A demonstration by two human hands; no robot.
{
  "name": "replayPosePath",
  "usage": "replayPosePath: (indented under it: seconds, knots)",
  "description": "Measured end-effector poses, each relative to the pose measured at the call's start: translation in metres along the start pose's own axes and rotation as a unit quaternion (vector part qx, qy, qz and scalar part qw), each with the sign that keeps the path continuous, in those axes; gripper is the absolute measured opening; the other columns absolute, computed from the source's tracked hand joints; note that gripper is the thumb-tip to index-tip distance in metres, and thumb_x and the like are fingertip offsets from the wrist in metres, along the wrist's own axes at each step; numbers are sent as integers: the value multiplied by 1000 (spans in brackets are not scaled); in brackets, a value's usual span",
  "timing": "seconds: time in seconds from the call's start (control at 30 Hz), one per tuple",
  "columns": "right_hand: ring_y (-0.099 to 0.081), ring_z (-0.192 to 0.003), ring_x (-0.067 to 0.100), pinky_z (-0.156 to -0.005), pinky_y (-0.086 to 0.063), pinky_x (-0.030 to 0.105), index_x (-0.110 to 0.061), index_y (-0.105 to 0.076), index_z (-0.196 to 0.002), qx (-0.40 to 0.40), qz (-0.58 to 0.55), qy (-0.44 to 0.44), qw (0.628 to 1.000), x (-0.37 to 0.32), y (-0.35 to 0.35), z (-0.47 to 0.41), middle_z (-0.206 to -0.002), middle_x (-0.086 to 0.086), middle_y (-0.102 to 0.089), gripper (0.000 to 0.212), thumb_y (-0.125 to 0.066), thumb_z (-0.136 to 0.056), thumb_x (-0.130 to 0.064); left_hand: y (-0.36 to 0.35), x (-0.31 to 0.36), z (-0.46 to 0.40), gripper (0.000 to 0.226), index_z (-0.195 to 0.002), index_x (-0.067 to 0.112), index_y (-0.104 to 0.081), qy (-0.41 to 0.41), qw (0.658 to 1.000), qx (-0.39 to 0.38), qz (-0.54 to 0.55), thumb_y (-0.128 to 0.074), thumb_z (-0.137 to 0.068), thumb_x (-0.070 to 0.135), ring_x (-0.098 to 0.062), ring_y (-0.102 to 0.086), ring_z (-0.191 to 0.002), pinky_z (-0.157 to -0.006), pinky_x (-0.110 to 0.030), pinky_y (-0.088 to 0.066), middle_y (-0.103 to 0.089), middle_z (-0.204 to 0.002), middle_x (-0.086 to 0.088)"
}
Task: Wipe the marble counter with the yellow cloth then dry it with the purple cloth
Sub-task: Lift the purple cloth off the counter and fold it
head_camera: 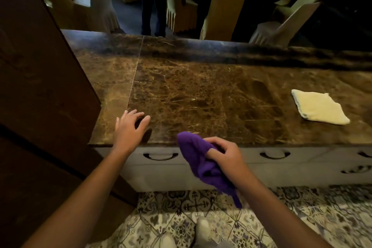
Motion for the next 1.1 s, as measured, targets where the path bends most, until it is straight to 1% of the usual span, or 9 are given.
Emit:
replayPosePath:
  seconds: [0.1,0.2,0.3,0.37,0.5,0.57,0.7,0.93,1.1]
  knots:
    - [-65,-68,11,-60,-53,21,-21,-80,-92,-32,-169,-65,983,-9,10,13,-76,0,-72,21,-68,-75,-27,1,39,39,42,-125,40,-66,-23,980,-87,178,-47,-96,64,8,-52,-131,-114,-37,-41,-66,-133,13]
    - [-67,-71,15,-64,-53,26,-23,-82,-86,-20,-284,-107,952,-20,11,19,-78,2,-73,13,-72,-79,-29,-9,91,80,58,-119,42,-72,-33,919,-225,322,-46,-85,81,-1,-66,-120,-102,-24,-50,-76,-121,12]
    - [-71,-70,18,-62,-58,27,-22,-83,-85,-29,-366,-121,922,-31,4,26,-80,4,-78,11,-77,-80,-29,-17,125,110,48,-113,51,-74,-40,884,-272,377,-61,-78,81,-2,-70,-113,-89,-16,-52,-77,-117,18]
    - [-76,-71,21,-61,-61,30,-20,-85,-91,-44,-389,-125,912,-35,2,31,-85,10,-81,18,-75,-82,-31,-20,136,118,50,-113,49,-72,-45,880,-246,404,-74,-71,76,-3,-72,-106,-84,-19,-54,-77,-113,16]
    - [-76,-64,20,-55,-60,30,-21,-85,-91,-1,-368,-144,919,-28,24,40,-83,11,-80,17,-71,-92,-31,-24,156,127,60,-113,51,-53,-82,943,-71,315,-74,-65,80,4,-64,-106,-83,-12,-51,-61,-113,35]
    - [-77,-64,18,-54,-60,29,-24,-84,-90,25,-358,-127,925,-22,44,43,-83,8,-82,15,-72,-91,-31,-32,167,133,49,-101,42,-54,-83,953,-19,290,-74,-69,74,-1,-65,-97,-79,-13,-52,-62,-103,29]
    - [-78,-74,17,-60,-61,31,-27,-83,-95,48,-322,-109,939,-3,90,54,-91,7,-83,14,-74,-90,-37,-63,202,146,40,-89,25,-64,-109,957,-53,263,-68,-80,64,-12,-67,-84,-72,-23,-54,-69,-89,5]
    - [-77,-61,16,-49,-57,27,-28,-86,-82,120,-350,-142,918,37,172,82,-78,5,-82,13,-78,-84,-38,-101,282,161,12,-89,19,-68,-206,956,19,209,-65,-98,26,-13,-64,-86,-74,-17,-48,-67,-90,1]
    - [-69,-41,16,-37,-51,21,-13,-81,-70,181,-435,-150,869,66,229,115,-55,4,-74,41,-57,-101,-25,-154,322,183,30,-81,22,-63,-147,961,-55,228,-72,-86,51,-15,-66,-80,-70,-22,-53,-67,-81,4]
Point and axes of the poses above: each hand's wrist, its own z-axis away from the middle knuckle, its own y-axis out of the back of the hand, x = y × z, the point moved 4 cm from there along -z, towards the middle knuckle
